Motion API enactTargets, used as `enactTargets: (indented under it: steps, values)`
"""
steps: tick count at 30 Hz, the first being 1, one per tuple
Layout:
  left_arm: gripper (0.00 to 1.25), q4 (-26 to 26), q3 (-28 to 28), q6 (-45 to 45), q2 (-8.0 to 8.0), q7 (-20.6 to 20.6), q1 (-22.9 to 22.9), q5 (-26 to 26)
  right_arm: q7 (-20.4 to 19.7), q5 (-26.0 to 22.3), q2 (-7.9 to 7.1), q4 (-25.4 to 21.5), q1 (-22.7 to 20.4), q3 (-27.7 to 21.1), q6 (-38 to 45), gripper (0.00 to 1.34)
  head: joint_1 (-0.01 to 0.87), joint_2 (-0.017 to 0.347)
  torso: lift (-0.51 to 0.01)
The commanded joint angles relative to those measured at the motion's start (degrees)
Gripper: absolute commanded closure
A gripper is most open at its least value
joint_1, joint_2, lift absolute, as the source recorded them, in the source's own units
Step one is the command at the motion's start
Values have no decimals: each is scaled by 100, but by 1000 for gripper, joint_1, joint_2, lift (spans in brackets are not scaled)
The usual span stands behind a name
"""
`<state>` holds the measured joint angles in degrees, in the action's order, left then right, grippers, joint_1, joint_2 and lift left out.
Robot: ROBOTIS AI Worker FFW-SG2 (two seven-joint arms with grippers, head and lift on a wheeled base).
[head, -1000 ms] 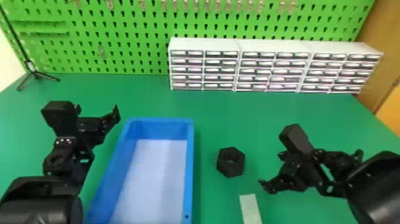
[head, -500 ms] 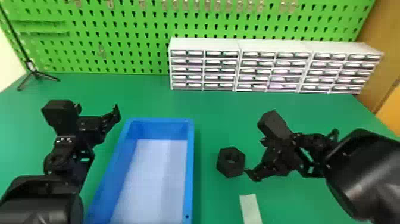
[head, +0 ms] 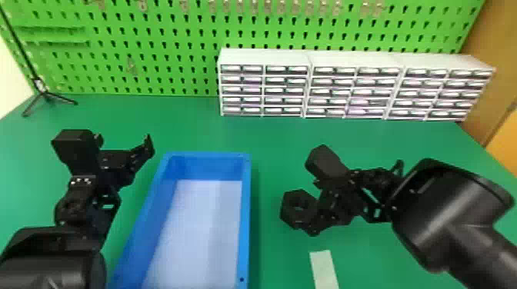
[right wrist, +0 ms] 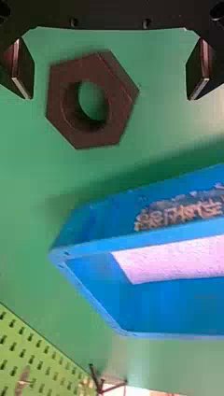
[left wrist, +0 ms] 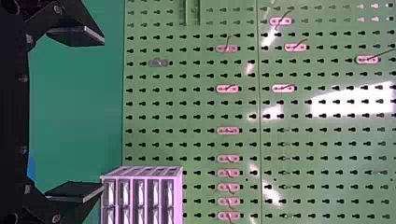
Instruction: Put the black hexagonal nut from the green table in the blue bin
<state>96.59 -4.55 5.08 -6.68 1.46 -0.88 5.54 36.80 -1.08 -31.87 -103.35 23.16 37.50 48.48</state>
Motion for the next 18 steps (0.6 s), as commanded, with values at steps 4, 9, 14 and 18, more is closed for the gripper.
enactTargets:
  steps: [4,9,14,18]
  values:
    - [177,0,-2,-7,0,4,-8,0,46,-146,94,342,294,451,-207,85,683,28,-96]
    - [179,0,-11,-7,0,4,-8,0,64,-217,85,544,444,697,-357,85,683,28,-96]
    - [179,0,-2,-16,0,4,-26,0,64,-243,85,790,558,847,-533,85,683,28,-96]
    - [177,0,-11,-16,0,4,-35,0,64,-252,111,957,602,935,-638,85,683,28,-96]
